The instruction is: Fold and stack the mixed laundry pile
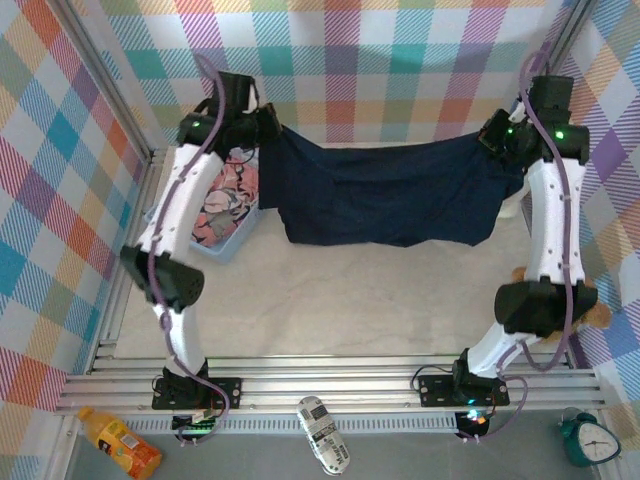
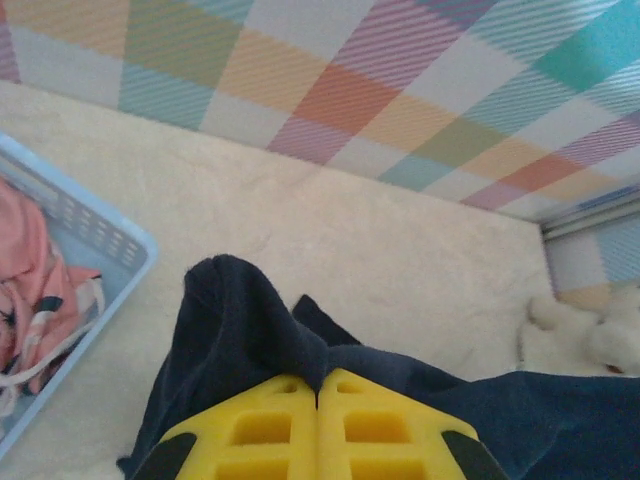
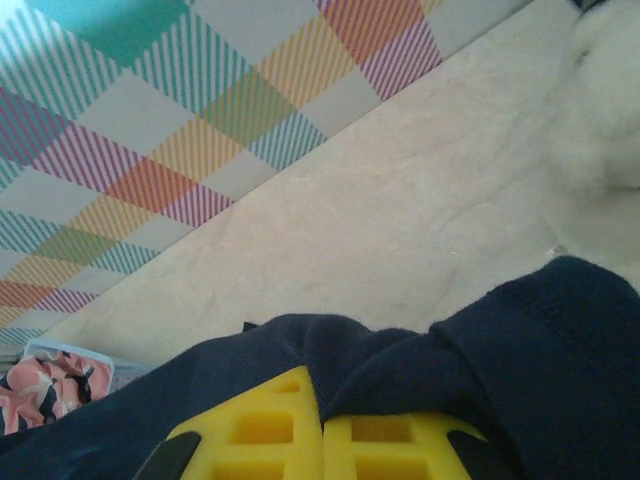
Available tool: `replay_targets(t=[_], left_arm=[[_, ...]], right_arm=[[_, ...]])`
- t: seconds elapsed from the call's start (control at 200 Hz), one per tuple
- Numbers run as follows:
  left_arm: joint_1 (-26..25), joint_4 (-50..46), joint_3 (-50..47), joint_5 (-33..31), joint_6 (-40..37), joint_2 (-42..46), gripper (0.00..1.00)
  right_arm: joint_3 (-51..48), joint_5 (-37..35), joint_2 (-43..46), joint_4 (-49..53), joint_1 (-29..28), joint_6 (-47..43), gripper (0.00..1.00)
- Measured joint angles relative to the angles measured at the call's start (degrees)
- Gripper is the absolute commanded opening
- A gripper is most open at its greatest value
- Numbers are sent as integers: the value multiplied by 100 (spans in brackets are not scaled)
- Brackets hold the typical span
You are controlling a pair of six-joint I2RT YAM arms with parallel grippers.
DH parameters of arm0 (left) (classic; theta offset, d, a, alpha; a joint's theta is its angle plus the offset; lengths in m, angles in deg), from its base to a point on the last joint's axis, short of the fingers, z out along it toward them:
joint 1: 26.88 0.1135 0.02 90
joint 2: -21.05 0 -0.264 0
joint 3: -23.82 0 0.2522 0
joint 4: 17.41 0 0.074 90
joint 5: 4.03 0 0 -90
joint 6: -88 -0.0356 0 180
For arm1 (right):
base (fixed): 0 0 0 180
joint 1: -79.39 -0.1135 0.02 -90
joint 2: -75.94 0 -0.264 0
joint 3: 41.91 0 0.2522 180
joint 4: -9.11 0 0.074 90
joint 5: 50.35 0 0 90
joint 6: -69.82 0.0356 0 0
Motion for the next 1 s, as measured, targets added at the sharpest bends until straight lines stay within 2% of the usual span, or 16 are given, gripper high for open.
replay_targets(t=[0.125, 0.21, 0.285, 0.425, 0.53, 0.63, 0.82, 0.905, 0.955, 1.0], left_arm=[[227, -90, 1886, 402, 402, -1451, 0], [507, 66, 2072, 710, 874, -1600, 0], [754, 293, 2081, 922, 1167, -1510, 0], [994, 525, 1961, 1161, 1373, -977, 0], [975, 713, 1102, 1397, 1388, -22, 0], [876, 1062, -448, 1617, 1344, 1209, 0], [671, 1757, -4321, 1781, 1412, 3375, 0], [597, 1880, -5641, 1812, 1589, 3654, 0], [564, 1860, -6024, 1792, 1628, 3491, 0], [518, 1840, -6105, 1768, 1624, 3163, 7]], right_arm=[[2028, 483, -1432, 107, 96, 133, 0], [3252, 824, -2037, 68, 133, 258, 0], [3348, 1132, -1947, -48, 179, 404, 0], [1768, 1585, -800, -651, 337, 542, 0], [496, 1683, 142, -866, 385, 483, 0], [-728, 1611, 1016, -962, 396, 337, 0], [-3482, 1578, 2503, -1106, 446, 321, 0], [-4330, 1552, 2553, -1134, 452, 402, 0], [-4546, 1504, 2337, -1176, 452, 452, 0], [-4590, 1473, 1954, -1309, 455, 498, 0]])
